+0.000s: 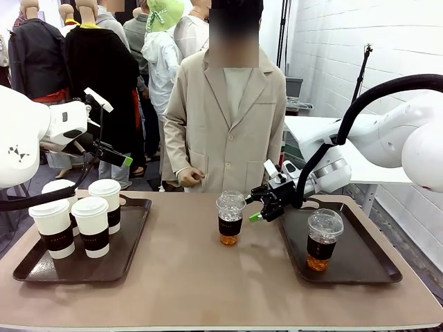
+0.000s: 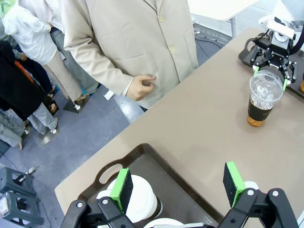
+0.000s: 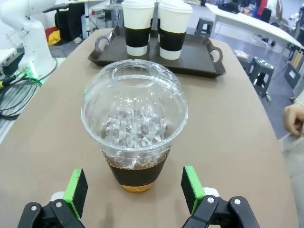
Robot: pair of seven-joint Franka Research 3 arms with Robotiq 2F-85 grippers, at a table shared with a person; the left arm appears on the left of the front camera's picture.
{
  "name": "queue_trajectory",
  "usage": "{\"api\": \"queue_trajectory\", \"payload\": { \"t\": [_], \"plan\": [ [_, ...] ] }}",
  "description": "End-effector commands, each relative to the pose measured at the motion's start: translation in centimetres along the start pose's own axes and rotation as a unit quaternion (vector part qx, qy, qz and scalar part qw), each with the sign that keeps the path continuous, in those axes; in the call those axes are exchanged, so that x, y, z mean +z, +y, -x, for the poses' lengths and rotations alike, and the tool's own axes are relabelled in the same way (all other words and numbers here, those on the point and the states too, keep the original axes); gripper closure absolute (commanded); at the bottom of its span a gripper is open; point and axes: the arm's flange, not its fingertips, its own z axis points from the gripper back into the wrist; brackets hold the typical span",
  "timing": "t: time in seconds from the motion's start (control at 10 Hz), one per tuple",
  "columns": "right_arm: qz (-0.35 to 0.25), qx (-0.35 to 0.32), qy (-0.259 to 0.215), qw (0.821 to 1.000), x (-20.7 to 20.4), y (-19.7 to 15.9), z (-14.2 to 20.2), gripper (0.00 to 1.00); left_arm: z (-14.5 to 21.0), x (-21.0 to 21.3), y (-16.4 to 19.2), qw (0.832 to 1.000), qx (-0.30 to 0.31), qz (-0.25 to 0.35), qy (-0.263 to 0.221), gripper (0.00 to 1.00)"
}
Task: Distribute the coffee onto the tray.
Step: Pick up another iced Americano from the middle of the table and place it on the right Handle tray.
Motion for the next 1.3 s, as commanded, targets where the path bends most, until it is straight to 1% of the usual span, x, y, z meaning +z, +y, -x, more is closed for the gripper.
{"api": "queue_trajectory", "payload": {
  "t": [0.0, 0.7, 1.0, 1.2],
  "plan": [
    [-0.003, 0.013, -0.019, 1.0, -0.8, -0.5, 0.5, 0.0, 0.0, 0.1, 0.0, 1.0, 0.0, -0.001, 0.005, 0.0],
    [-0.029, 0.02, -0.036, 0.999, -3.3, -0.5, 1.3, 0.0, 0.0, 0.1, 0.0, 1.0, 0.0, -0.001, 0.005, 0.0],
    [-0.042, 0.02, -0.036, 0.998, -4.3, -0.6, 1.4, 0.0, 0.0, 0.1, 0.0, 1.0, 0.0, -0.001, 0.005, 0.0],
    [-0.04, 0.018, -0.034, 0.998, -4.8, -0.8, 1.4, 0.0, 0.0, 0.1, 0.0, 1.0, 0.0, -0.001, 0.005, 0.0]
  ]
}}
